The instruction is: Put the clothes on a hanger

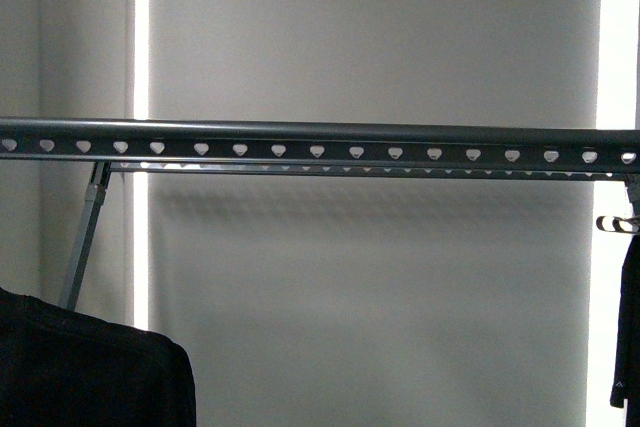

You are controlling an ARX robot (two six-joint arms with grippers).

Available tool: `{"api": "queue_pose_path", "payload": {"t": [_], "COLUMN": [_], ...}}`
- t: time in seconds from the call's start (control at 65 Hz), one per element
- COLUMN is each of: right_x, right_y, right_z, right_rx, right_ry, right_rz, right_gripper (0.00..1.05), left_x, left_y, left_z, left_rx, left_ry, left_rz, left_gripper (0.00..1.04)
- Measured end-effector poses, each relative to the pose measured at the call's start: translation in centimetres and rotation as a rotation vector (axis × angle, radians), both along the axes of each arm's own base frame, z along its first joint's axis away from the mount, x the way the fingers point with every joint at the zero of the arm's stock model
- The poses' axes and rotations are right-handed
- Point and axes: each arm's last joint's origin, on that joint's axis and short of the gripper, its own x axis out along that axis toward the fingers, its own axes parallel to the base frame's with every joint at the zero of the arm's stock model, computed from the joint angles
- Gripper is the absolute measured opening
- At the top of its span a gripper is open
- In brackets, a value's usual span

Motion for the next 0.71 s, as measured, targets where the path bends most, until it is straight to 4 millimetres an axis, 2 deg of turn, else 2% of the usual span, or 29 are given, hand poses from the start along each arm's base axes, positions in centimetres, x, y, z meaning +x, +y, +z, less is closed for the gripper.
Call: {"api": "queue_pose_path", "payload": {"t": [0.138, 0.323, 0.385, 0.477, 0.708], "right_x": [0.0, 0.0, 0.0, 0.0, 0.0], "right_y": [0.0, 0.0, 0.0, 0.0, 0.0], "right_z": [0.0, 0.0, 0.0, 0.0, 0.0], "right_rx": [0.0, 0.0, 0.0, 0.0, 0.0], "right_ry": [0.0, 0.0, 0.0, 0.0, 0.0], "right_rz": [0.0, 0.0, 0.0, 0.0, 0.0], "right_gripper": [0.97, 0.97, 0.97, 0.97, 0.97], "left_x": [0.3, 2.2, 3.8, 6.5, 13.8], "left_y": [-1.2, -3.2, -4.2, -5.4, -8.2], "left_z": [1.7, 7.0, 8.8, 10.3, 11.6], "left_rx": [-0.116, -0.192, -0.219, -0.237, -0.259], "left_ry": [-0.08, -0.05, -0.042, 0.014, 0.192], "left_rz": [-0.022, 0.109, 0.178, 0.262, 0.439], "left_gripper": [0.98, 0.98, 0.98, 0.98, 0.98]}}
